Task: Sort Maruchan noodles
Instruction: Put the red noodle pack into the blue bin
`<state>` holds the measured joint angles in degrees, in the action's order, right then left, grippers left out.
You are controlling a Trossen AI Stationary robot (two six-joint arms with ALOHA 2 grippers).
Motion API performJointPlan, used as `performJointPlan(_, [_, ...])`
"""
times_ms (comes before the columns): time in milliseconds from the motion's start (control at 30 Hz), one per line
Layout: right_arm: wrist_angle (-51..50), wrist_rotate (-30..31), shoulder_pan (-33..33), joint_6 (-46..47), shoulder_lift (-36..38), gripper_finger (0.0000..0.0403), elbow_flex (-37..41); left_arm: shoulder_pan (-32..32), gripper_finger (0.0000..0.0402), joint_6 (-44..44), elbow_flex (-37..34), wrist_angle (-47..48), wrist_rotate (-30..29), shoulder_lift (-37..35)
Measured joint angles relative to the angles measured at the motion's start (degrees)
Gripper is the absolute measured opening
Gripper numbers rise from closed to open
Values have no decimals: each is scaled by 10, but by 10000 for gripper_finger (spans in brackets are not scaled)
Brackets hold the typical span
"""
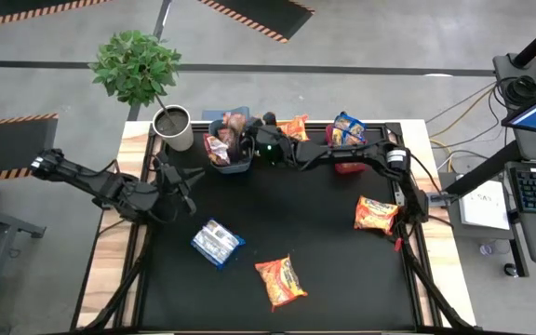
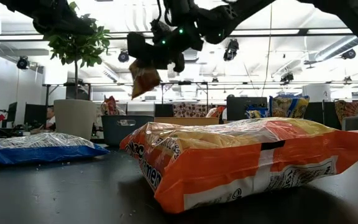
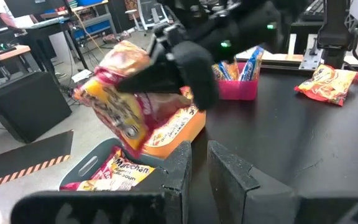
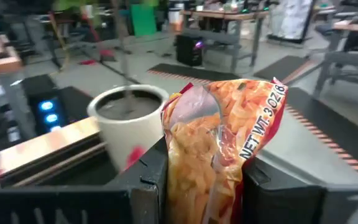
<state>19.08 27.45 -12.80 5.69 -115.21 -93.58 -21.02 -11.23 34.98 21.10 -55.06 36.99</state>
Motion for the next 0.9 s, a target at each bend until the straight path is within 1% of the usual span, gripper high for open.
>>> performJointPlan(233, [108, -4, -40, 8, -58, 95, -14, 0, 37, 6, 0, 1, 0, -11])
performJointPlan(400, [166, -4, -51, 15, -119, 95, -55, 0, 37, 9, 0, 0, 0, -17])
performJointPlan(633, [167, -4, -52, 21, -216, 95, -172, 0, 37, 11, 0, 0, -1, -18])
performJointPlan(767, [130, -4, -52, 16, -264, 95, -242, 0, 37, 11, 0, 1, 0, -18])
performJointPlan(900, [78, 10, -52, 27, -286, 95, -280, 0, 37, 11, 0, 3, 0, -18])
